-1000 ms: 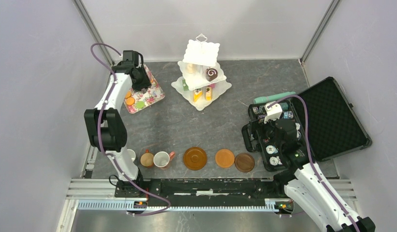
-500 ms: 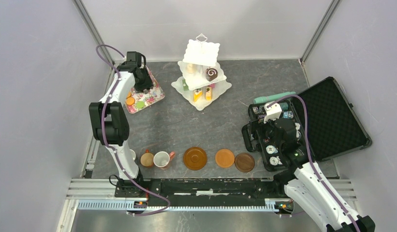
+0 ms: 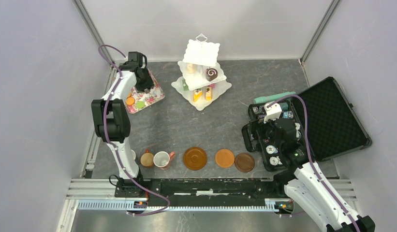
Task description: Serve the afternoon tea
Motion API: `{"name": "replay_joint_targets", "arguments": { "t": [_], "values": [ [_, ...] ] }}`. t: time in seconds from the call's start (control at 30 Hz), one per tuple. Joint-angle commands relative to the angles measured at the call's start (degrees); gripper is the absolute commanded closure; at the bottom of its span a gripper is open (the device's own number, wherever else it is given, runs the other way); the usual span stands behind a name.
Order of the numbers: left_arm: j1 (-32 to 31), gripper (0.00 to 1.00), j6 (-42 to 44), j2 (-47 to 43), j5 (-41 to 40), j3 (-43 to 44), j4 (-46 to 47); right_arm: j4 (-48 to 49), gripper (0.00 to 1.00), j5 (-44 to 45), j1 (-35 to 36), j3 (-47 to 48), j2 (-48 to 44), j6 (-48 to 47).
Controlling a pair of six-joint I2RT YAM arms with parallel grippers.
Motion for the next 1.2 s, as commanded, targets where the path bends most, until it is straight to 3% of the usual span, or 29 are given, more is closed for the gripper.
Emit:
{"name": "replay_joint_targets", "arguments": {
  "t": [0.0,0.33,0.7,1.17],
  "values": [
    [0.1,0.49,-0.3,1.0,-1.4,2.9,2.2,1.4,0.02,0.9,0.3,0.1,-0.1,0.4],
    [0.6,0.62,0.6,0.8,-2.2,2.8,2.1,1.3,0.02,1.0,0.2,0.0,-0.2,0.4],
    [0.6,0.81,1.6,-6.8,-5.1,-2.7,2.6,1.3,0.02,0.9,0.3,0.0,-0.9,0.4],
    [0.6,0.83,2.7,-20.6,-5.5,-7.8,-1.8,1.5,0.02,-0.1,0.2,0.0,-1.8,0.4]
  ]
}}
